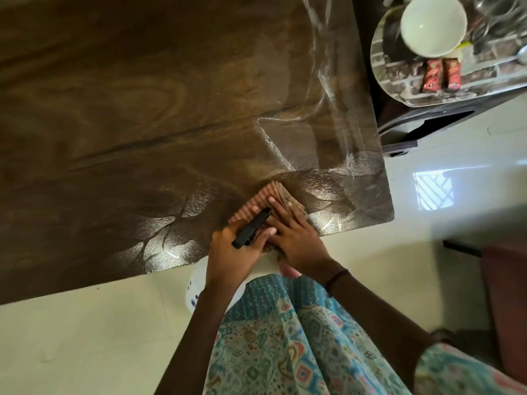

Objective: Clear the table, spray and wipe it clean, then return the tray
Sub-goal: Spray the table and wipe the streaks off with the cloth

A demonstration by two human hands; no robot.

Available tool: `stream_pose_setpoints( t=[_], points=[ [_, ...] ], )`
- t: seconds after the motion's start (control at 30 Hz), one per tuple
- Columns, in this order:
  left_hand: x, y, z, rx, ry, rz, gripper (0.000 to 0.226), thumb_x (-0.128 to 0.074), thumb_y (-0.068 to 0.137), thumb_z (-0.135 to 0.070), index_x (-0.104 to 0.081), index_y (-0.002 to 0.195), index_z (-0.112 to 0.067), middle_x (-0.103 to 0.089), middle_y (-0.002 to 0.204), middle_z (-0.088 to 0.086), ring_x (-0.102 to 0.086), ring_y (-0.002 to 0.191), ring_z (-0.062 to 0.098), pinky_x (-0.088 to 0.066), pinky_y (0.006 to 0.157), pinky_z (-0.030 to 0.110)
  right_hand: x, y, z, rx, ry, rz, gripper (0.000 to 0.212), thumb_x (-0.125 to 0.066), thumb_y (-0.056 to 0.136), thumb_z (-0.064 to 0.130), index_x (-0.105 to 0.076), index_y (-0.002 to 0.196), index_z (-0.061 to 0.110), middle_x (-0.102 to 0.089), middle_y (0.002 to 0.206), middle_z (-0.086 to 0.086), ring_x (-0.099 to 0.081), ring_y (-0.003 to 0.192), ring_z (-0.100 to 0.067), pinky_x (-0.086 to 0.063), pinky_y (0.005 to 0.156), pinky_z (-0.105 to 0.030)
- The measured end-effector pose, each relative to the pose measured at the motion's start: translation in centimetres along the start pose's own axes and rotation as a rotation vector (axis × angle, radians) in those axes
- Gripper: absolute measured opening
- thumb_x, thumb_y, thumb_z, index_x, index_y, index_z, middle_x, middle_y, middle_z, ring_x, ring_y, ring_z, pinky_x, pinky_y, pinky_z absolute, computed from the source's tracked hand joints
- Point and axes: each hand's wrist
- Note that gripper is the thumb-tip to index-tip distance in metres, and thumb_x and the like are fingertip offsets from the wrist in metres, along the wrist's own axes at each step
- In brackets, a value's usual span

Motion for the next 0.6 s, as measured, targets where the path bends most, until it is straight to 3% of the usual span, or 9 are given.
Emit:
stream_pose_setpoints(
  t=[0.07, 0.17, 0.3, 0.43, 0.53, 0.6],
  points=[
    [-0.1, 0.1, -0.4, -0.013, -0.006, -0.002, 0.065, -0.064, 0.058, -0.078, -0.069, 0.083, -0.018, -0.069, 0.071, 0.007, -0.064, 0.079, 0.036, -0.056, 0.067, 0.043, 0.3, -3.2, -2.1, -0.012, -0.030, 0.029, 0.056, -0.050, 0.088, 0.028, -0.036, 0.142, 0.030, -0.031, 0.155, -0.004, -0.016, 0.146, -0.032, -0.015, 0.118, -0.050],
    [-0.6, 0.3, -0.6, 0.025, -0.050, 0.001, 0.065, -0.067, 0.057, -0.076, -0.072, 0.090, -0.020, -0.073, 0.082, 0.001, -0.069, 0.087, 0.025, -0.056, 0.076, 0.043, 1.2, -5.6, -5.5, -0.232, 0.001, -0.010, 0.057, -0.042, 0.091, 0.028, -0.029, 0.146, 0.035, -0.030, 0.155, -0.003, -0.014, 0.146, -0.032, -0.018, 0.116, -0.053],
    [-1.8, 0.4, -1.5, 0.069, -0.080, -0.009, 0.066, -0.069, 0.054, -0.077, -0.072, 0.084, -0.018, -0.072, 0.081, 0.004, -0.069, 0.085, 0.023, -0.056, 0.077, 0.045, 1.4, -1.0, -4.9, -0.446, 0.038, -0.076, 0.066, -0.058, 0.087, 0.023, -0.031, 0.146, 0.030, -0.028, 0.156, -0.006, -0.014, 0.145, -0.038, -0.010, 0.117, -0.055],
    [-3.2, 0.5, -2.4, 0.079, -0.089, 0.031, 0.067, -0.069, 0.053, -0.078, -0.073, 0.087, -0.021, -0.072, 0.087, 0.006, -0.068, 0.090, 0.025, -0.056, 0.081, 0.045, 0.4, 0.8, -2.9, -0.248, 0.043, -0.081, 0.052, -0.047, 0.086, 0.026, -0.047, 0.137, 0.026, -0.031, 0.155, -0.004, -0.018, 0.145, -0.036, -0.010, 0.118, -0.050],
    [-3.9, 0.5, -3.0, 0.063, -0.083, 0.057, 0.067, -0.067, 0.052, -0.080, -0.071, 0.091, -0.026, -0.071, 0.096, 0.007, -0.066, 0.096, 0.025, -0.054, 0.087, 0.043, -0.2, -3.0, -3.7, -0.133, -0.002, -0.021, 0.055, -0.051, 0.089, 0.026, -0.039, 0.142, 0.023, -0.022, 0.157, -0.003, -0.016, 0.146, -0.031, -0.018, 0.116, -0.050],
    [-4.0, 0.8, -3.8, 0.045, -0.081, 0.050, 0.056, -0.076, 0.058, -0.066, -0.072, 0.095, -0.023, -0.072, 0.100, 0.008, -0.065, 0.100, 0.024, -0.050, 0.088, 0.033, -0.1, -6.4, -5.6, -0.181, -0.018, 0.002, 0.057, -0.043, 0.090, 0.029, -0.031, 0.145, 0.031, -0.023, 0.158, -0.002, -0.013, 0.147, -0.030, -0.019, 0.116, -0.053]
  ],
)
Point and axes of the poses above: each hand's wrist, its own y-axis towards the middle knuckle, its own x-axis out of the back of the hand, z = x × y
